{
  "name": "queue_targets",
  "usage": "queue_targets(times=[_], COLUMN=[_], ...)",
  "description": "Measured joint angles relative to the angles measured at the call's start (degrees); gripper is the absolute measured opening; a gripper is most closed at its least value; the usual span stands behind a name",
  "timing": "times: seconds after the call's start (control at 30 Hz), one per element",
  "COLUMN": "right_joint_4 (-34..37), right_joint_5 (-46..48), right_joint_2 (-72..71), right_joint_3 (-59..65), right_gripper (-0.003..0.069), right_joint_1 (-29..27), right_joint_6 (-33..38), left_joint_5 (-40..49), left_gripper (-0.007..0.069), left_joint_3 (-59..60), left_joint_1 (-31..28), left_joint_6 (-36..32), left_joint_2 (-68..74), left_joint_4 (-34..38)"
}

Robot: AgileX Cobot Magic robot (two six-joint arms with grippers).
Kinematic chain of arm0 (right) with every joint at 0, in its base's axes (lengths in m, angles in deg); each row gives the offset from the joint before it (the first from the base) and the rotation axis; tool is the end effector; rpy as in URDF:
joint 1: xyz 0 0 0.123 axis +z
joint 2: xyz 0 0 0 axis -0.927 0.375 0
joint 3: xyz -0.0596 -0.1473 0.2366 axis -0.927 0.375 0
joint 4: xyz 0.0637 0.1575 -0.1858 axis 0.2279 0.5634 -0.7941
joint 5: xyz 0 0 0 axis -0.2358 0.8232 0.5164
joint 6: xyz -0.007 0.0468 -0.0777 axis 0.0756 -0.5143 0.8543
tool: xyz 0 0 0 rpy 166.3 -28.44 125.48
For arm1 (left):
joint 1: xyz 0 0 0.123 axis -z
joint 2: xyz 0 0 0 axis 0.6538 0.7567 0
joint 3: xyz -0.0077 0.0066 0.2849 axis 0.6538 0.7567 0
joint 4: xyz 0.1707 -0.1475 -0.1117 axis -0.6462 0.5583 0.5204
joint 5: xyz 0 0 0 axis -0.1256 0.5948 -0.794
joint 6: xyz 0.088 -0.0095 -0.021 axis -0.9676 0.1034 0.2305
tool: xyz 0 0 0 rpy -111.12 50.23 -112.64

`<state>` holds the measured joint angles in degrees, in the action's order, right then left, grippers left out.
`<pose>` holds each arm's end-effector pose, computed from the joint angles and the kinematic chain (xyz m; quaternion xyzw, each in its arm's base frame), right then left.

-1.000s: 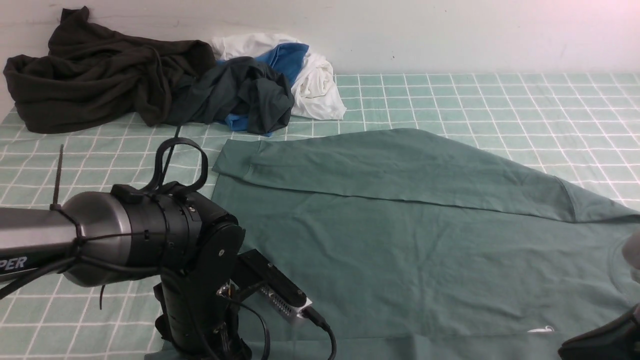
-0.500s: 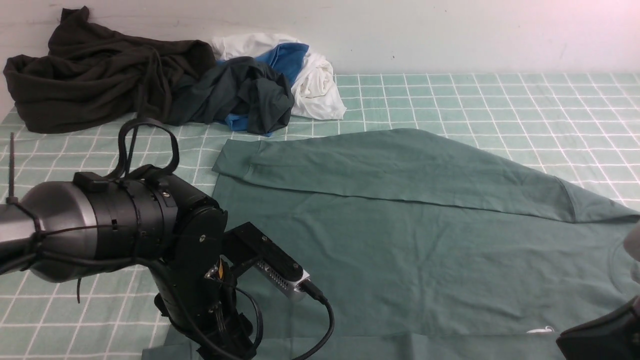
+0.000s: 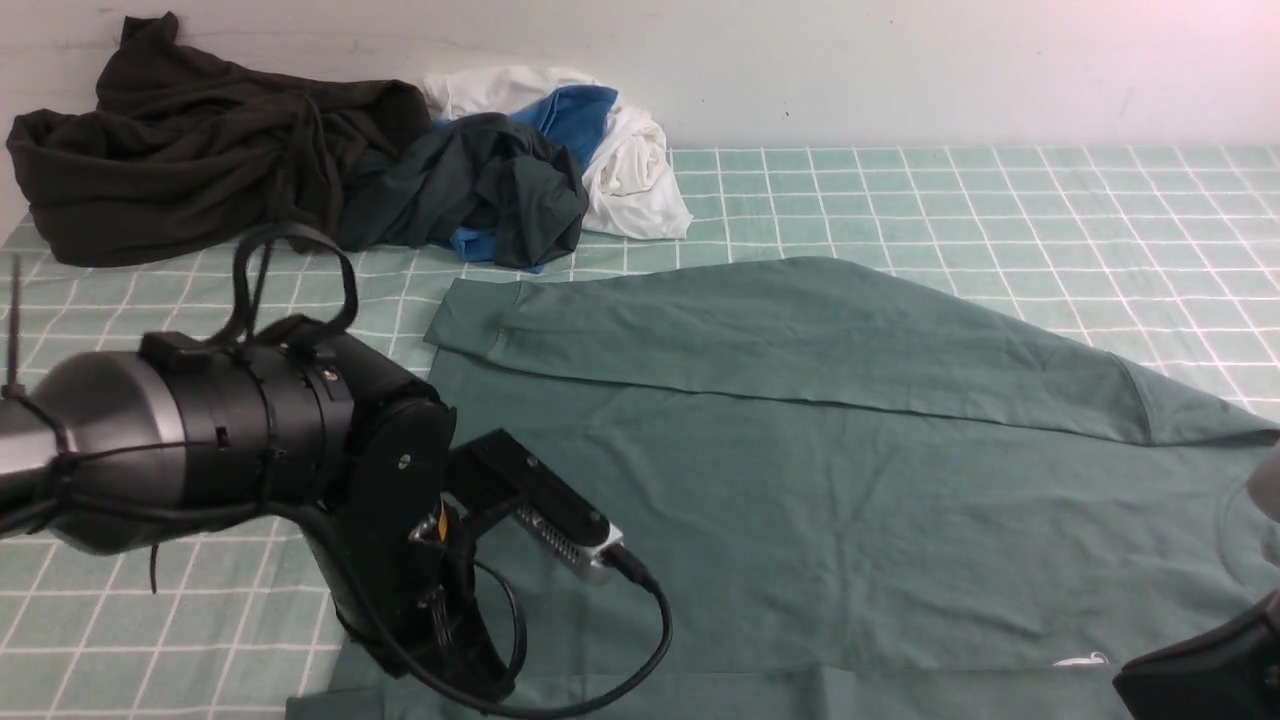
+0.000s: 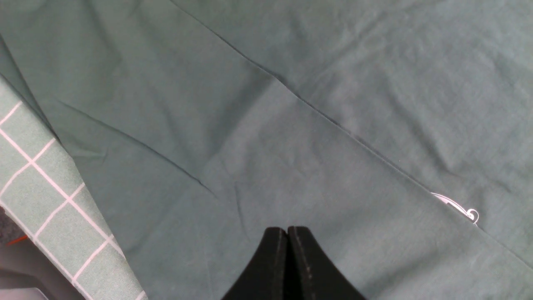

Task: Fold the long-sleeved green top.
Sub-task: Use the left arm to clamp the cuff closest to it

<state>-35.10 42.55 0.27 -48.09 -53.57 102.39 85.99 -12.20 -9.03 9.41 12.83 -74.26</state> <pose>0.1205 0.0631 0.2851 -0.3033 0.9097 0.1620 0.2327 0.2514 -0.1476 0.1992 0.3629 0.9279 0.0244 0.0820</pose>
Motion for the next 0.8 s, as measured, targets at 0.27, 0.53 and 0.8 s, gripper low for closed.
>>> queue_targets(times=[0.27, 0.53, 0.8], right_joint_4=[-6.29, -7.75, -7.75], right_joint_5=[-2.67, -2.79, -4.75], right_joint_2=[1.42, 3.51, 3.51], right_joint_3=[0.00, 0.00, 0.00], right_gripper=[-0.0014, -0.0014, -0.0014], right_joint_1=[0.00, 0.00, 0.00], right_joint_6=[-7.78, -9.40, -9.53], left_joint_5=[8.19, 8.33, -0.08], left_gripper=[0.0000, 0.0116, 0.0386], left_joint_3=[-11.08, -4.45, 0.74], left_joint_1=[0.00, 0.00, -0.50], left_joint_6=[-0.07, -2.10, -2.44], left_joint_2=[-0.52, 3.33, 5.58], left_joint_4=[-4.04, -3.29, -1.19])
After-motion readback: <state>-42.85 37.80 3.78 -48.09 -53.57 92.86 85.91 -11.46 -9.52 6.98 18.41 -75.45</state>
